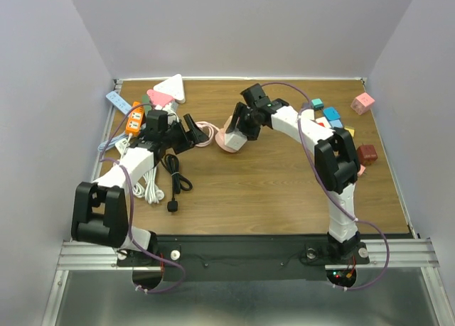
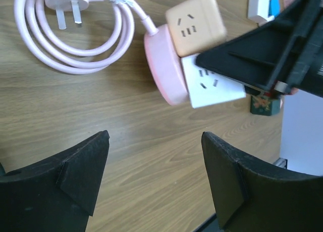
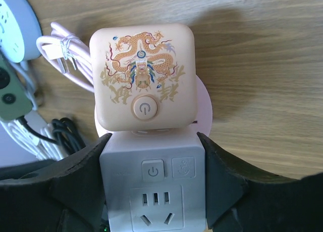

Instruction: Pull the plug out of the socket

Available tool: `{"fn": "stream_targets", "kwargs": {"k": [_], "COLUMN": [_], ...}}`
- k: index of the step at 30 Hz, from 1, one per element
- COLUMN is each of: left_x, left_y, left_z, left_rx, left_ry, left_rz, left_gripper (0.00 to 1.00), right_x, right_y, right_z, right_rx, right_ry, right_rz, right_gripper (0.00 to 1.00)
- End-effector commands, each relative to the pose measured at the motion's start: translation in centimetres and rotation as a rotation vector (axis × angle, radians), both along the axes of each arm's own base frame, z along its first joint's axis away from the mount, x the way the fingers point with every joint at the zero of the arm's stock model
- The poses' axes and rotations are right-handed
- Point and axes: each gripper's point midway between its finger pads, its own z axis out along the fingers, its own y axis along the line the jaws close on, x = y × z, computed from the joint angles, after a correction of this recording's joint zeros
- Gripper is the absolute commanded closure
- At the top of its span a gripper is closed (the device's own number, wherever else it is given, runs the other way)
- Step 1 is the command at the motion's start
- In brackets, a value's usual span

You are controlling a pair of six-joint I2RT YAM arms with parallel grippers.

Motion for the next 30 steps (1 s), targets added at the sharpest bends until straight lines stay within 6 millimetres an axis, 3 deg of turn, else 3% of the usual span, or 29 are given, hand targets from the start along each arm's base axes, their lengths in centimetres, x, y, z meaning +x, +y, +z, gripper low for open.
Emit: {"fn": "stream_targets", "kwargs": {"k": [1,8,14,19,24,30], "left_x": [1.4,2.4,3.4,3.7,3.8,4.2], "left_y": [-0.5,-3.2,-5.4,-5.5,-5.7,-6.5], "left_z": [-1.2,-4.0,-3.3,-4.2,-3.5,-5.3], "left_rx": [0.004,-0.026,-0.059,-0.077,-0.135,-0.131], "left_ry": [-0.014,0.06,0.047,0.09,0.072,0.132], "left_rz": [0.016,-0.001,0.032,0.099,0.126,0.11], "left_gripper": [0.16,0.13,0.12,0.11,0.11,0.15], "right_x": [1.2,-0.8,-1.1,-1.5,-1.9,-2.1], "right_y": [2.7,2.1,1.7,1.9,1.8,2.3], "right_z": [6.6,5.1,5.3,5.3,5.2,5.9], "right_rx": [0.157,0.149,0.147,0.157,0.164,0.203], "right_ry": [-0.131,-0.121,-0.156,-0.166,-0.163,-0.168], "right_rz": [0.076,0.125,0.142,0.163,0.176,0.184], "right_gripper": [1.0,0.99,1.0,1.0,1.0,1.0]}}
